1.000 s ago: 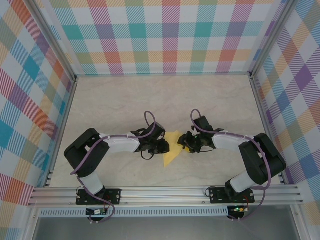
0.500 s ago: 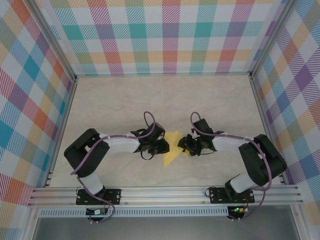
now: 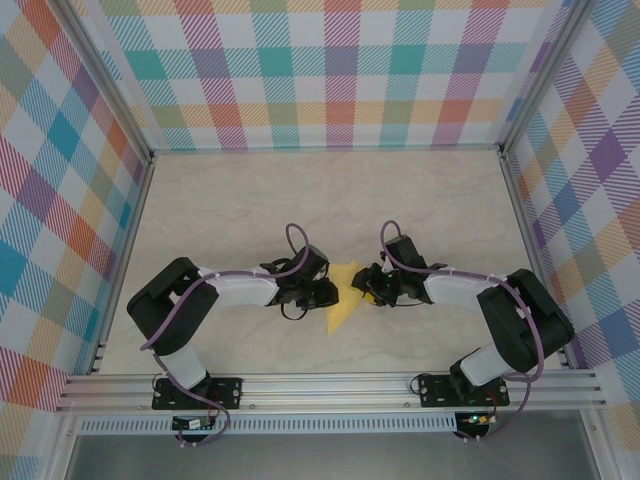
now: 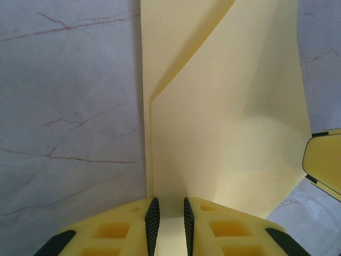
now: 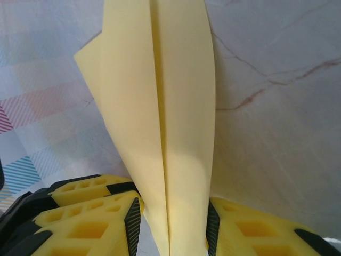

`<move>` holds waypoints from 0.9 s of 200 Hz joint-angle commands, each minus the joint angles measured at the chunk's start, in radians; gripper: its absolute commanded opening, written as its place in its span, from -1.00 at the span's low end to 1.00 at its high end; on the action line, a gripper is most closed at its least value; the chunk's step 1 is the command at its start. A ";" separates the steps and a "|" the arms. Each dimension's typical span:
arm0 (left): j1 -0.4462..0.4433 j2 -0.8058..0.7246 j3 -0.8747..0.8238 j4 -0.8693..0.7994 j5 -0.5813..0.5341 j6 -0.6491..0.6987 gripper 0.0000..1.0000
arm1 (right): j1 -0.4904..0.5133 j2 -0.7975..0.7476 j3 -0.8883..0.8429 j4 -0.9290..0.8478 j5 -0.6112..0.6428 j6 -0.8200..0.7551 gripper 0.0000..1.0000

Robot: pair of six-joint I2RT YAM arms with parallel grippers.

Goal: Fold a paper plane with a square sheet of paper (pick it up from the middle)
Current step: Turn over the paper at the center of the table.

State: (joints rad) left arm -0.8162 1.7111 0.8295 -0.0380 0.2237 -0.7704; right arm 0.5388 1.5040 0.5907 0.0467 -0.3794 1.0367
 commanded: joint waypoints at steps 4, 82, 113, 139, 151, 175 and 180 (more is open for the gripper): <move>0.017 0.005 -0.046 -0.022 0.009 -0.020 -0.54 | 0.006 0.022 0.004 0.047 -0.011 0.012 -0.22; 0.036 -0.017 -0.081 0.022 0.035 -0.050 -0.54 | 0.016 0.076 0.028 0.107 -0.038 0.019 -0.21; 0.036 -0.040 -0.091 0.024 0.029 -0.054 -0.55 | 0.025 0.091 0.037 0.141 -0.039 0.013 -0.22; 0.038 -0.059 -0.098 0.024 0.023 -0.058 -0.55 | 0.030 0.107 0.041 0.175 -0.050 0.014 -0.24; 0.038 -0.066 -0.100 0.026 0.022 -0.058 -0.55 | 0.032 0.119 0.053 0.162 -0.048 0.012 -0.27; 0.039 -0.074 -0.103 0.031 0.021 -0.058 -0.55 | 0.038 0.138 0.062 0.179 -0.046 0.007 -0.28; 0.038 -0.075 -0.104 0.032 0.018 -0.060 -0.55 | 0.039 0.145 0.066 0.176 -0.045 0.007 -0.29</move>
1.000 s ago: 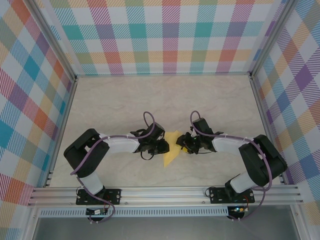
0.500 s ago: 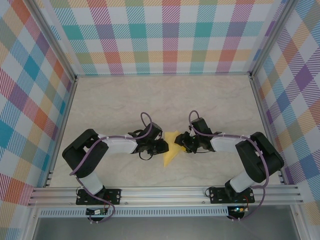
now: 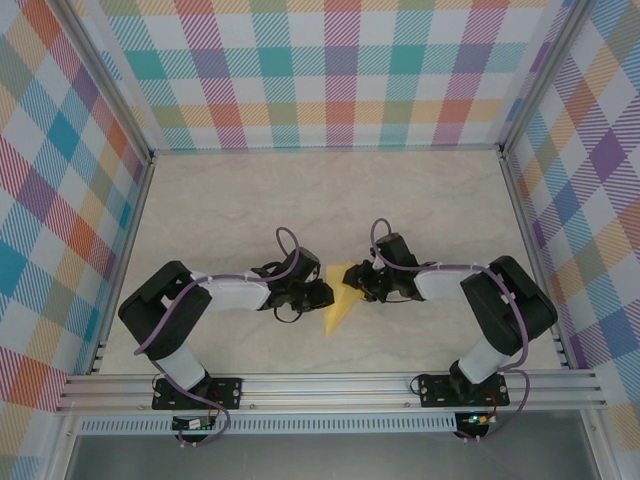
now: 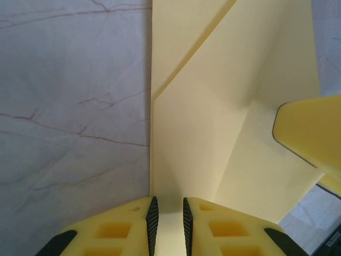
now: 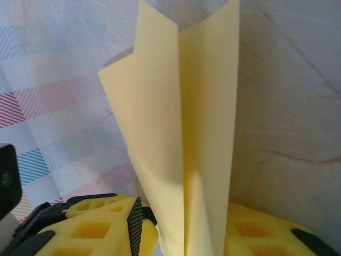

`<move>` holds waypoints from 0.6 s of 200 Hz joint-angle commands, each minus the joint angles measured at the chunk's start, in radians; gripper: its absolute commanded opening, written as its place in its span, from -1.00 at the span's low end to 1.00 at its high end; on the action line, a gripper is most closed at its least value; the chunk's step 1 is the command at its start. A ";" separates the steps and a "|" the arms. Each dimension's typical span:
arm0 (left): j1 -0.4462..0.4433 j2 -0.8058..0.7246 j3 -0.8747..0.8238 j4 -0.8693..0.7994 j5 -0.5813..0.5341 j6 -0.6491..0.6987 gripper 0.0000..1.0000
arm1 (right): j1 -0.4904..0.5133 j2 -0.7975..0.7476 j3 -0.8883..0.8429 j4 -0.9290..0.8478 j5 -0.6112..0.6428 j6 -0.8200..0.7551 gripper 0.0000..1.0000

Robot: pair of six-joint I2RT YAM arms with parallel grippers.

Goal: Fold a paper plane with a square sheet of paper (pick it up from the middle)
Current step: Turn over the paper at the center of the table.

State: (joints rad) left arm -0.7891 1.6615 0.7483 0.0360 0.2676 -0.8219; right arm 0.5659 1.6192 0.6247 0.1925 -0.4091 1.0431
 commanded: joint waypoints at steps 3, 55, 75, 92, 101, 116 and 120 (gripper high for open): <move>0.012 -0.026 -0.022 -0.044 -0.027 -0.010 -0.55 | 0.012 0.033 0.033 0.030 -0.016 0.000 -0.29; 0.013 -0.034 -0.034 -0.027 -0.030 -0.025 -0.55 | 0.023 0.072 0.060 0.043 -0.035 -0.028 -0.39; 0.017 -0.041 -0.038 -0.017 -0.027 -0.032 -0.55 | 0.024 0.070 0.071 0.018 -0.036 -0.050 -0.42; 0.018 -0.046 -0.040 -0.001 -0.010 -0.032 -0.54 | 0.025 0.071 0.082 -0.005 -0.036 -0.073 -0.42; 0.019 -0.050 -0.039 -0.002 -0.003 -0.028 -0.54 | 0.025 0.071 0.083 -0.006 -0.037 -0.077 -0.43; 0.023 -0.058 -0.046 0.017 0.023 -0.025 -0.53 | 0.025 0.081 0.093 -0.001 -0.060 -0.095 -0.46; 0.024 -0.059 -0.047 0.019 0.029 -0.023 -0.52 | 0.025 0.084 0.096 -0.002 -0.063 -0.098 -0.46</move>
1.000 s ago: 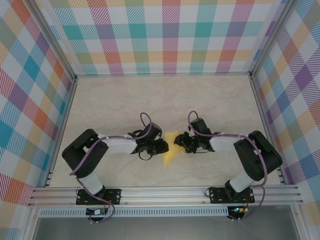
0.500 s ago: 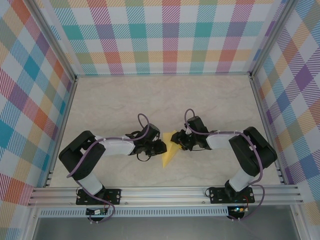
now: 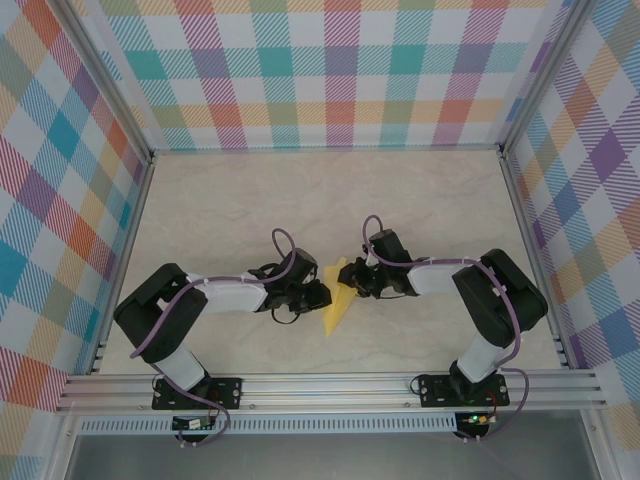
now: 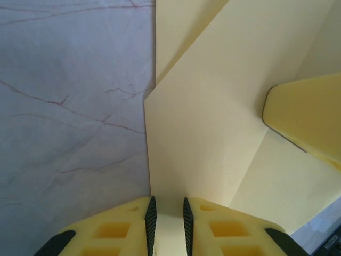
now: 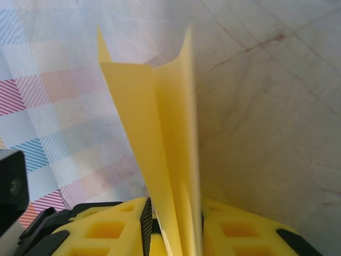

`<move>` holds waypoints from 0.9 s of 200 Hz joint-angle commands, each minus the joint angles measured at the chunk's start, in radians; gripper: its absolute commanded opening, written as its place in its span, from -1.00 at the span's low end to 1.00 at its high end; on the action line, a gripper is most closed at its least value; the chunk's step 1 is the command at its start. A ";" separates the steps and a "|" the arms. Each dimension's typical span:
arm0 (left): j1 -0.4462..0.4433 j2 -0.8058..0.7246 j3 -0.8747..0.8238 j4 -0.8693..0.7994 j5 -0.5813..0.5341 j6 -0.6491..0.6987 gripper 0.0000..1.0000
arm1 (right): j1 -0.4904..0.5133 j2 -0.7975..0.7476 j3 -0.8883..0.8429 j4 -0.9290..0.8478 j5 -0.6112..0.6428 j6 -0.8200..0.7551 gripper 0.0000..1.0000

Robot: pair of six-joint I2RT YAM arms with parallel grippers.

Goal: Fold a paper plane with a square sheet of paper (pick it up from the middle)
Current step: Turn over the paper at the center of the table.

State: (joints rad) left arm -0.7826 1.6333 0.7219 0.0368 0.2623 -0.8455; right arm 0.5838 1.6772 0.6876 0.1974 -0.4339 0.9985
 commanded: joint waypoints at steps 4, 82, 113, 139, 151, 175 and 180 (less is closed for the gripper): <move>0.019 -0.030 -0.019 0.016 0.038 0.000 -0.53 | 0.007 0.029 0.036 -0.012 -0.038 -0.055 -0.46; 0.028 -0.063 -0.036 -0.020 0.020 0.005 -0.52 | 0.010 0.072 0.081 -0.027 -0.089 -0.113 -0.66; 0.028 -0.126 -0.045 -0.056 -0.014 0.005 -0.50 | 0.013 0.054 0.104 -0.052 -0.108 -0.140 -0.83; 0.028 -0.255 -0.067 -0.147 -0.109 0.006 -0.48 | 0.018 -0.007 0.176 -0.233 -0.057 -0.236 -0.90; 0.029 -0.320 -0.072 -0.205 -0.154 0.014 -0.42 | 0.028 -0.043 0.230 -0.375 0.011 -0.301 -0.90; 0.032 -0.430 -0.074 -0.353 -0.256 0.033 -0.37 | 0.068 -0.075 0.391 -0.728 0.259 -0.413 -0.89; 0.034 -0.453 -0.077 -0.371 -0.279 0.034 -0.35 | 0.077 -0.071 0.433 -0.800 0.321 -0.427 -0.89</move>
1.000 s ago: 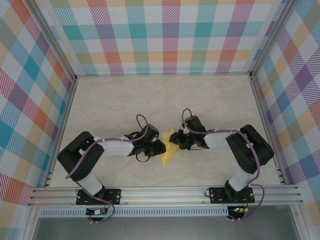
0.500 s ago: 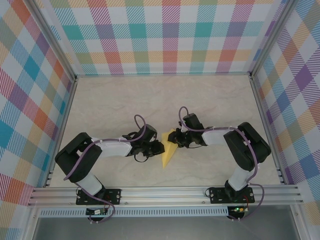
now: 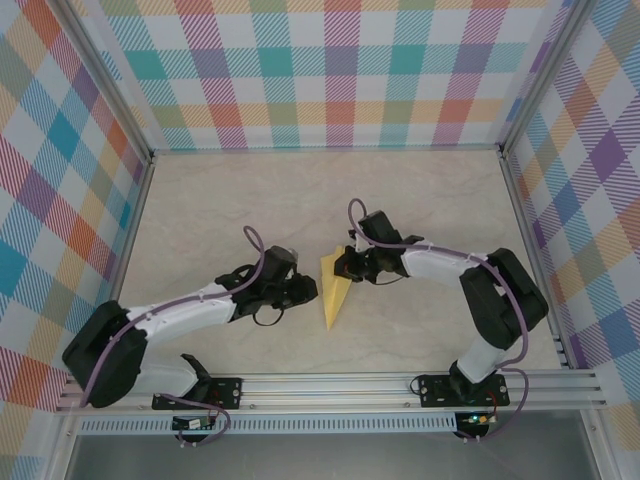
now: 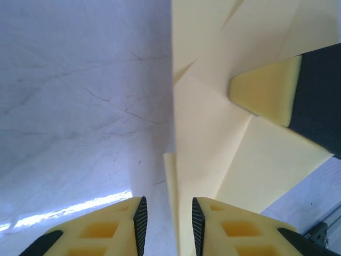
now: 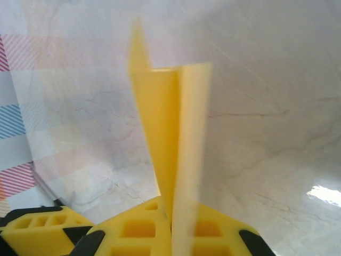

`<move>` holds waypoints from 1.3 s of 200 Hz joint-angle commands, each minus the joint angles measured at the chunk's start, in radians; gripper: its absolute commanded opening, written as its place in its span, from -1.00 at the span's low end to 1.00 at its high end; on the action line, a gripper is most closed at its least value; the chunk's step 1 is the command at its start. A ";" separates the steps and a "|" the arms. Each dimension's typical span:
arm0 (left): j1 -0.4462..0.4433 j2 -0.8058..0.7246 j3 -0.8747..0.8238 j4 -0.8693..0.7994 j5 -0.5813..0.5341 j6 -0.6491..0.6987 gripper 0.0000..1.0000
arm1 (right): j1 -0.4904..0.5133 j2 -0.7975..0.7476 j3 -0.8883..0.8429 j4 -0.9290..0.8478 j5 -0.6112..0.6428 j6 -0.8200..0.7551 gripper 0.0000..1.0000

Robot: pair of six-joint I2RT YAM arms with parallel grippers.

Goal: Fold a paper plane with a square sheet of paper (pick it up from the middle)
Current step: Turn over the paper at the center of the table.

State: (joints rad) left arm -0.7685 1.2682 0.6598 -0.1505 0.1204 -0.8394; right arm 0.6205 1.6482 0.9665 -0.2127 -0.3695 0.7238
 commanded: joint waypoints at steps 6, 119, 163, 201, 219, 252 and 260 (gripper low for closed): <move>0.023 -0.115 -0.023 -0.204 -0.159 0.026 -0.34 | 0.054 -0.034 0.200 -0.478 0.334 -0.167 -0.88; 0.189 -0.427 -0.133 -0.360 -0.152 -0.013 -0.14 | 0.283 0.475 0.956 -1.368 0.948 0.064 -0.90; 0.192 -0.455 -0.147 -0.364 -0.117 -0.020 -0.13 | 0.309 0.543 1.092 -1.455 0.874 0.100 -0.88; 0.195 -0.437 -0.152 -0.343 -0.089 -0.022 -0.11 | 0.311 0.550 1.103 -1.426 0.842 0.059 -0.85; 0.196 -0.422 -0.142 -0.342 -0.075 -0.018 -0.11 | 0.311 0.564 1.137 -1.437 0.837 0.035 -0.85; 0.209 -0.420 -0.124 -0.363 -0.083 0.025 -0.11 | 0.311 0.570 1.140 -1.444 0.837 0.050 -0.84; 0.214 -0.419 -0.125 -0.353 -0.070 0.029 -0.11 | 0.311 0.579 1.149 -1.445 0.841 0.046 -0.84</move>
State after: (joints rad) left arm -0.5854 0.8497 0.5167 -0.4973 0.0265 -0.8410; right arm 0.9314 2.1983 2.0724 -1.6073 0.4774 0.7708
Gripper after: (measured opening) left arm 0.443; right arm 0.082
